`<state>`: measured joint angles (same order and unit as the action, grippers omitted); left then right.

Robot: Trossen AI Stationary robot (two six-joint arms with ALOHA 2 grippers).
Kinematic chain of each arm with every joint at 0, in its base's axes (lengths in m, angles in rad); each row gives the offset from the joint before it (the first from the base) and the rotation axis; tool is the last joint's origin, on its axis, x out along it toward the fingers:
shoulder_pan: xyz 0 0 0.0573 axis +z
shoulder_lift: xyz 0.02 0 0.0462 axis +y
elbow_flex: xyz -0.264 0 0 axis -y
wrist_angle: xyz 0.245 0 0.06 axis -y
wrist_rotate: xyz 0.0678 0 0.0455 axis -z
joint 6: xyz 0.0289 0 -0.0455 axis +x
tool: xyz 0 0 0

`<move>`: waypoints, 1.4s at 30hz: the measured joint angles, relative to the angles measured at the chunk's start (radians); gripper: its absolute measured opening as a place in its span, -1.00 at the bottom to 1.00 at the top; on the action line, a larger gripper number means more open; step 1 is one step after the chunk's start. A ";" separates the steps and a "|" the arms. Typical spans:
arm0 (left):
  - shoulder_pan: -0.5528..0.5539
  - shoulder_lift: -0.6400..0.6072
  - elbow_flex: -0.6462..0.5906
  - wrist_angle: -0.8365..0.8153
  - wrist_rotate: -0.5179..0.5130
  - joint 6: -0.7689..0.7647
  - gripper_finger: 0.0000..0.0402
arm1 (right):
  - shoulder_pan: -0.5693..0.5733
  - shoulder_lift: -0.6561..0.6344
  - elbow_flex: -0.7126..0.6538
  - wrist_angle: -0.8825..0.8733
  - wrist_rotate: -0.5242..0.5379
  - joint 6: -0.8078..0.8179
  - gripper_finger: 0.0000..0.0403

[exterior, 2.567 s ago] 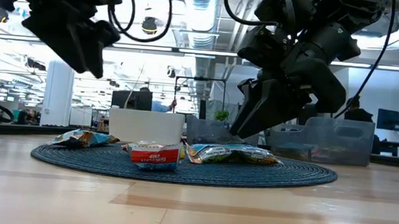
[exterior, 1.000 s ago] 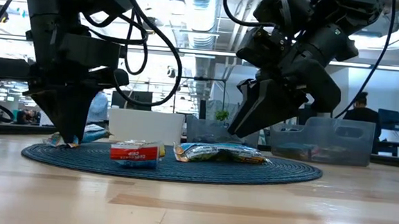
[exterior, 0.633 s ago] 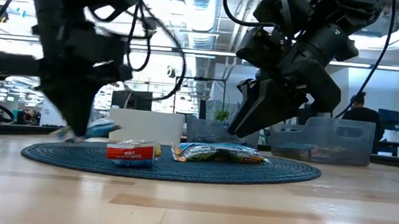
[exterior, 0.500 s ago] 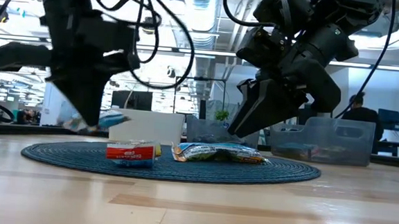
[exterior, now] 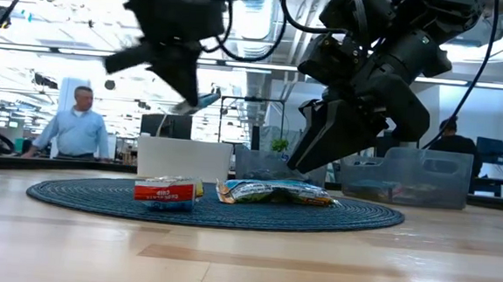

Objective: Pick and place Granola Bars by type
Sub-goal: Put the yellow granola bar into the white bin

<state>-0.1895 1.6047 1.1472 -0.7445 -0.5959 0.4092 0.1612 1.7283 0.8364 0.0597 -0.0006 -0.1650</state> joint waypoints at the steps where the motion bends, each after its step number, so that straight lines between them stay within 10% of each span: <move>1: 0.038 0.000 0.008 0.011 -0.004 0.026 -1.00 | 0.000 0.000 0.000 0.000 0.000 0.000 -0.31; 16: 0.630 -0.001 0.016 0.266 0.216 0.203 -1.00 | 0.000 0.000 0.000 -0.001 0.000 -0.003 -0.31; 31: 0.596 -0.001 0.017 0.298 0.504 0.129 -0.96 | 0.000 0.000 0.000 0.000 0.000 0.000 -0.31; 42: 0.678 -0.001 0.017 0.299 0.663 0.003 -0.17 | 0.000 0.000 0.000 0.000 0.000 0.000 -0.31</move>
<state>0.4881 1.6035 1.1641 -0.4455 0.0672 0.4126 0.1612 1.7283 0.8360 0.0594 -0.0006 -0.1650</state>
